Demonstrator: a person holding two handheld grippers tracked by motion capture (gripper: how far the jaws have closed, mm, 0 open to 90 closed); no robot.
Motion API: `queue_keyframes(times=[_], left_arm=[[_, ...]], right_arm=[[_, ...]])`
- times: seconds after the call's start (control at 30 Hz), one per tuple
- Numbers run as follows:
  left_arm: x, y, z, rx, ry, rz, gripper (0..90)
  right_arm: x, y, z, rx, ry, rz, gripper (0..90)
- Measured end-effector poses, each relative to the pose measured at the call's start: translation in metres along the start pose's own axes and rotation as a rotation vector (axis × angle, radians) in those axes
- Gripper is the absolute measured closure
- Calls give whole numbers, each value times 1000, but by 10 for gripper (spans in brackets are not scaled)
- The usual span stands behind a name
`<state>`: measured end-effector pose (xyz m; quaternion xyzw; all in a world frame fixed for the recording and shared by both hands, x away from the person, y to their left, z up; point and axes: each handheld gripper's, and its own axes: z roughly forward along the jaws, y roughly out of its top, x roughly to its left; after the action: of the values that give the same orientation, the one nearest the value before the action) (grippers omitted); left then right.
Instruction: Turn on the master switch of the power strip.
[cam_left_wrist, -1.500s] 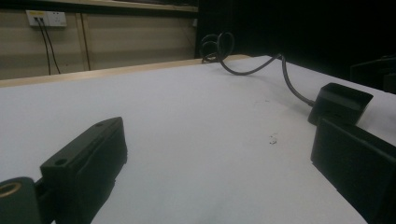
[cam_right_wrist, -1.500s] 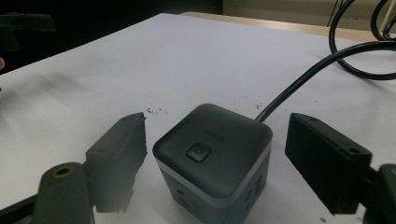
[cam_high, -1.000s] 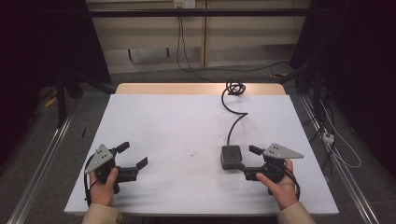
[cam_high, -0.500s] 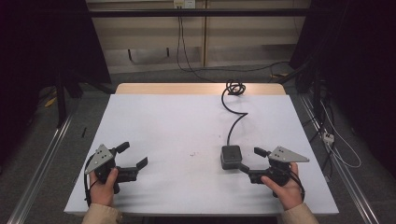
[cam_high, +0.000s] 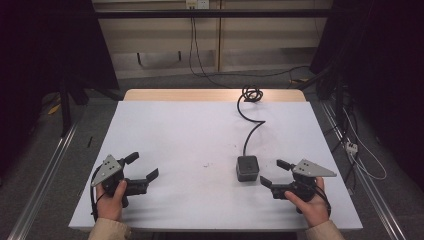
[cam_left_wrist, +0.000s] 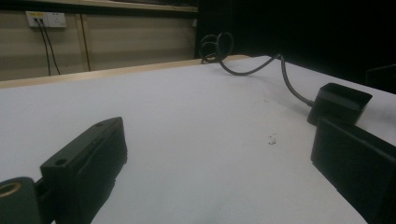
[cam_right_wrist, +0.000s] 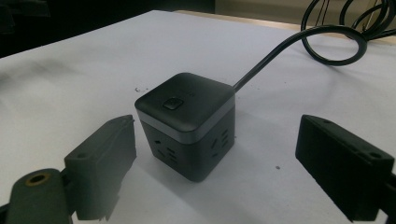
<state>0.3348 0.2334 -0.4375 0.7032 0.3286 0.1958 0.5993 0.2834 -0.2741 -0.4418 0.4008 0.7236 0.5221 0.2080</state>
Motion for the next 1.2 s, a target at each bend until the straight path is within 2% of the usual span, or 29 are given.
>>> queue_keyframes(times=[1.2], left_arm=[[0,-1,1,5,1,-3,32]], right_arm=[[-11,-11,-15,6,-38,-1,113]])
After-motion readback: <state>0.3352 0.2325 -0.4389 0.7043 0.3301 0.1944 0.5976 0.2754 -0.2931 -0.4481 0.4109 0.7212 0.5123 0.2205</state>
